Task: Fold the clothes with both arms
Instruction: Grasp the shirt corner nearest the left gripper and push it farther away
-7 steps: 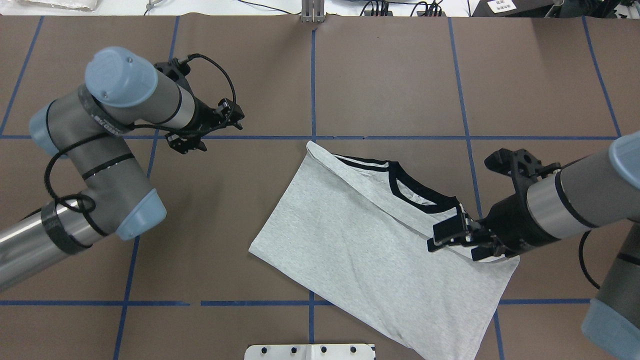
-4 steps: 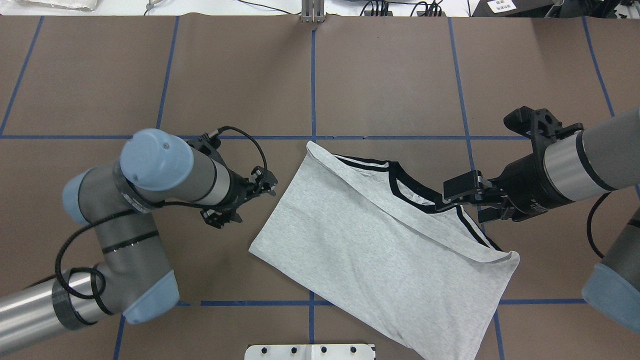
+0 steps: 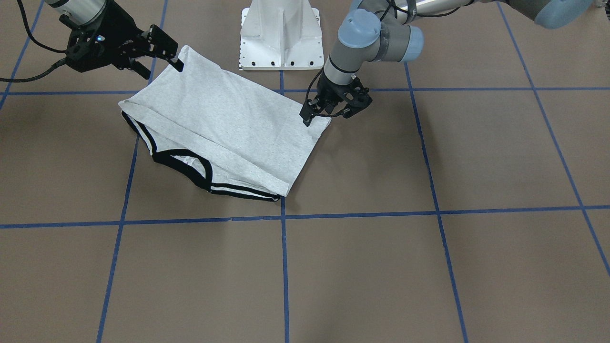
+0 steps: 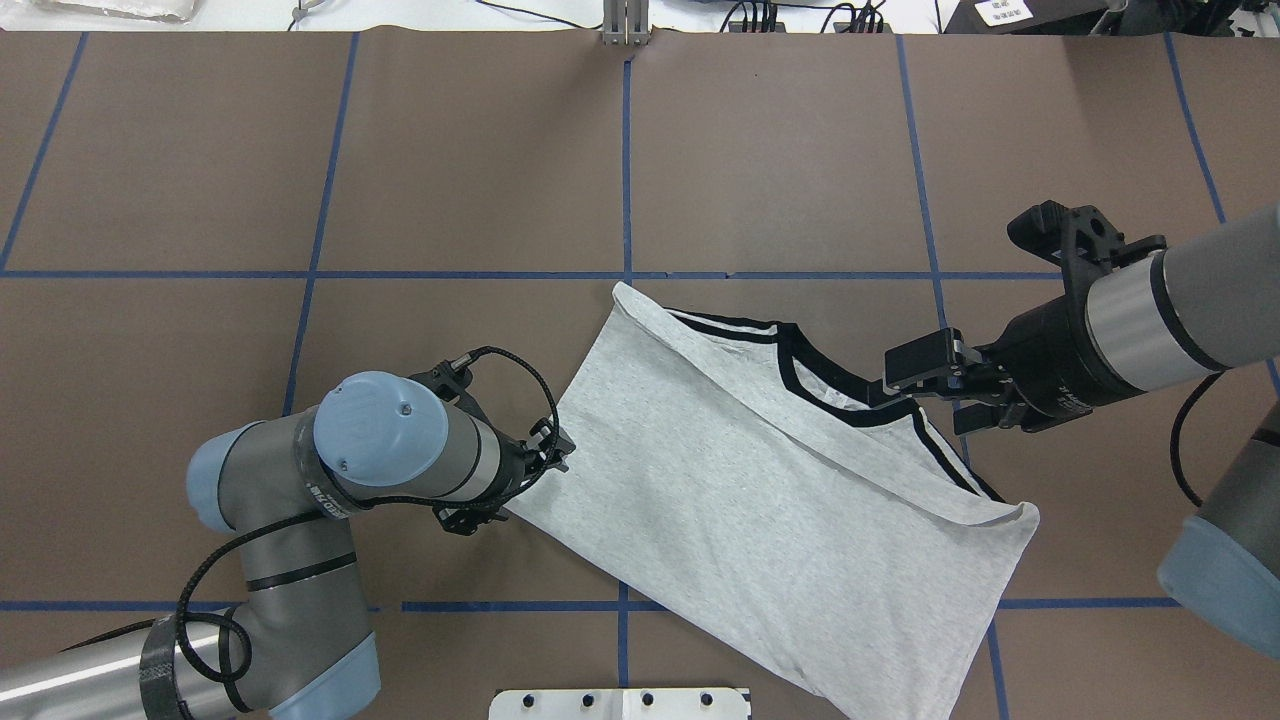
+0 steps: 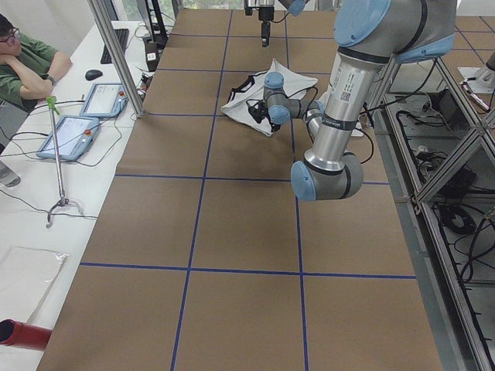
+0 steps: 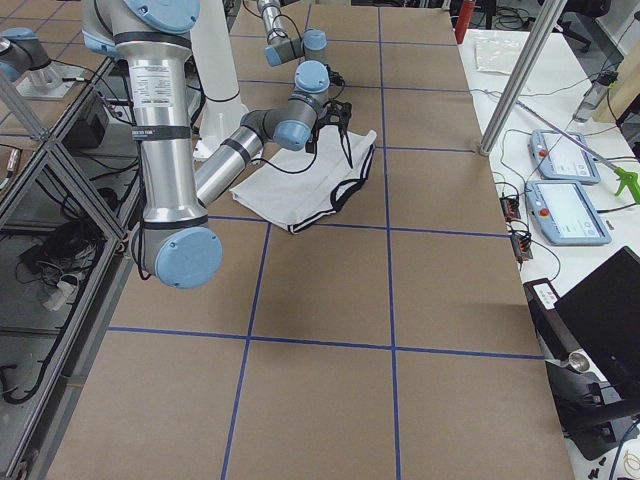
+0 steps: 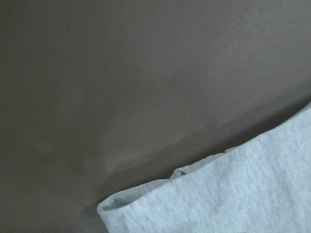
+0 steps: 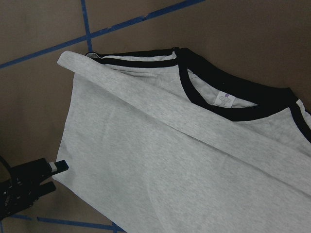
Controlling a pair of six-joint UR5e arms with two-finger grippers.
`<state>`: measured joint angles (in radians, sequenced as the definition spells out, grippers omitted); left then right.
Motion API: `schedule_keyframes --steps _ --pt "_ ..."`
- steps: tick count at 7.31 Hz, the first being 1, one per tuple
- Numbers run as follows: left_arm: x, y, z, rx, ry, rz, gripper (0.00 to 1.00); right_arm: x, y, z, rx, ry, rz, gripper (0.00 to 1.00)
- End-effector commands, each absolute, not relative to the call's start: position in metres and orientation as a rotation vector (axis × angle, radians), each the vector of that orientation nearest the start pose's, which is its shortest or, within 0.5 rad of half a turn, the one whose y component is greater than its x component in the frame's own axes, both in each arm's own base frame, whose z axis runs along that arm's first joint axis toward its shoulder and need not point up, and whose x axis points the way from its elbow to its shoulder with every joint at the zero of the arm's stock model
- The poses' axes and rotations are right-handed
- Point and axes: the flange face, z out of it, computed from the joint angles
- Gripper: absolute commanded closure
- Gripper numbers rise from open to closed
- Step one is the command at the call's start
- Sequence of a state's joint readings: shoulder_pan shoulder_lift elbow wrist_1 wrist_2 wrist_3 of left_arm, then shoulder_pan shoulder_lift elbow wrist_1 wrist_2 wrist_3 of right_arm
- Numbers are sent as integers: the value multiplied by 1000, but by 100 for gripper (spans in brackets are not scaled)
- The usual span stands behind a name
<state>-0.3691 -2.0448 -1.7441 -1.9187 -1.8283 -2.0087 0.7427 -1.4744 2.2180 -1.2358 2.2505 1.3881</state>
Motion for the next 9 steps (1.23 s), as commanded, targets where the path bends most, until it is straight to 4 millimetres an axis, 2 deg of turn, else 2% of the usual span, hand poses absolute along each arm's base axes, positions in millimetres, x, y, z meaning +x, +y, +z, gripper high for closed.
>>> schedule_keyframes --steps 1,3,4,6,9 --pt "561 -332 279 -273 975 -611 19 -280 -353 268 -84 -1193 125 0" --pt "561 -332 279 -273 970 -612 27 -281 -354 269 -84 -1192 126 0" --pt "561 -332 279 -273 970 -612 37 -281 -353 269 -85 -1192 126 0" --pt "559 -332 278 -273 973 -613 100 -280 -354 269 -83 -1192 128 0" --pt "552 -336 274 -264 985 -613 100 -279 -355 269 -80 -1190 132 0"
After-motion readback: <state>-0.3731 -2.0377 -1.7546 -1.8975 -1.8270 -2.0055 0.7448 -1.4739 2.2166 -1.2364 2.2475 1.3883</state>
